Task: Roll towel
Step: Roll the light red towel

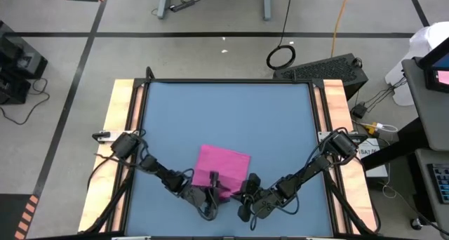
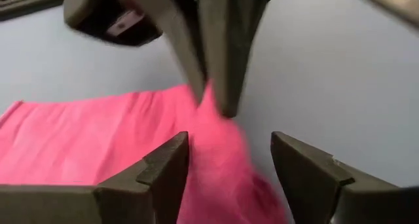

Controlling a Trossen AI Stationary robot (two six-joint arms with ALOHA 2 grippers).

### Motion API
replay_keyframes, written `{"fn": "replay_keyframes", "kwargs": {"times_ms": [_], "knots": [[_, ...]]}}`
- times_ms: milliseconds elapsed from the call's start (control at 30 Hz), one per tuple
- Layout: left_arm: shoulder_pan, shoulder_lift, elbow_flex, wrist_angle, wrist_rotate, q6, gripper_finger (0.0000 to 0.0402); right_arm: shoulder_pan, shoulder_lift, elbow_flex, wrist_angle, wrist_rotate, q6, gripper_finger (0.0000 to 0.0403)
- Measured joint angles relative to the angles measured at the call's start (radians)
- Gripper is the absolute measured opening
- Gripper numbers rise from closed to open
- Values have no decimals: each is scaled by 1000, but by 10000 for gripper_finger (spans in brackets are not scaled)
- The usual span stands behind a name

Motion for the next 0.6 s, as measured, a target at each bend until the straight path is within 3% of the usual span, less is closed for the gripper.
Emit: {"fn": "replay_keyframes", "kwargs": {"times_ms": [133, 333, 467, 600], "knots": [[1, 0, 0, -15, -1, 1, 161, 0, -1, 0, 1, 0, 17, 8], [1, 0, 0, -6, 3, 23, 16, 4, -1, 0, 0, 10, -18, 12], [14, 0, 0, -14, 69, -22, 15, 17, -2, 0, -2, 5, -169, 51], [36, 0, -1, -15, 142, -51, 11, 60, -2, 0, -27, 5, -377, 120]]}}
